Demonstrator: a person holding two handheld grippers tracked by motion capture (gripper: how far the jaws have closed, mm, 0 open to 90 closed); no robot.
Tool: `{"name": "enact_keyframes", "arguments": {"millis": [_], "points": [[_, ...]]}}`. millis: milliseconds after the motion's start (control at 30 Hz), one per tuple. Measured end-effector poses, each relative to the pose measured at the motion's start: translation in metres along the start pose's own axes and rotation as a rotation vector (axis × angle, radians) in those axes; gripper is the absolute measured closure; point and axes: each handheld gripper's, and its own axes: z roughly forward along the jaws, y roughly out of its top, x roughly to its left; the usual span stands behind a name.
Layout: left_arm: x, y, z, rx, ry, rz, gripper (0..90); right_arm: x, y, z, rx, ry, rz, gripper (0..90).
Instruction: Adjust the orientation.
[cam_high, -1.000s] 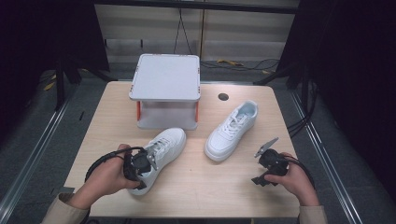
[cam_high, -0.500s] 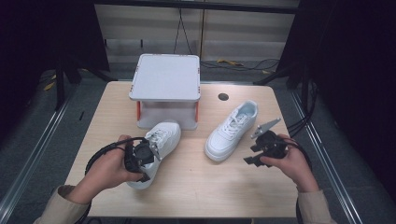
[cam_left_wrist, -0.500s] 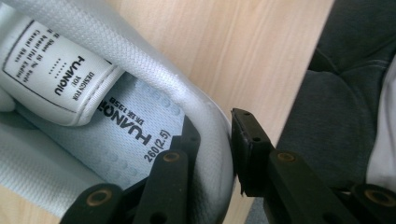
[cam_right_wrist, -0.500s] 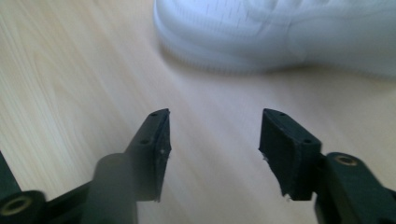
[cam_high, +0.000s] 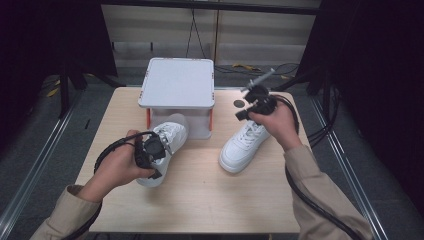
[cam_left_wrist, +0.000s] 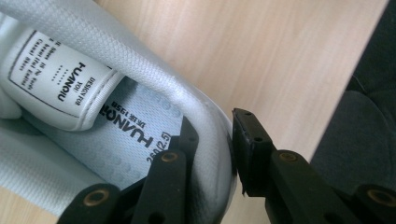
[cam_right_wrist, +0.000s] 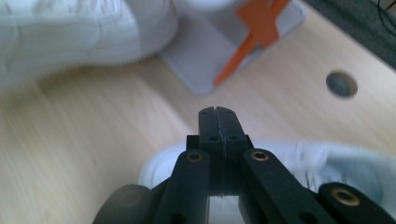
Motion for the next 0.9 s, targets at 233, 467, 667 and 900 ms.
{"name": "enact_keyframes", "arguments": {"millis": [233, 467, 667, 900], "points": [[0.027, 0.001, 0.026, -0.037, -0.026, -0.070, 74.2, 0.006, 0.073, 0.035, -0.050, -0.049, -0.003, 90.0], [0.042, 0.003, 0.035, -0.053, -0.029, -0.083, 74.8, 0.007, 0.091, 0.066, -0.014, -0.065, 0.017, 90.0], [0.049, 0.010, 0.039, -0.079, -0.047, -0.094, 74.6, 0.007, 0.091, 0.074, 0.013, -0.080, 0.007, 90.0], [0.073, 0.017, 0.048, -0.083, -0.034, -0.136, 74.9, 0.005, 0.085, 0.081, 0.021, -0.083, 0.026, 90.0]]}}
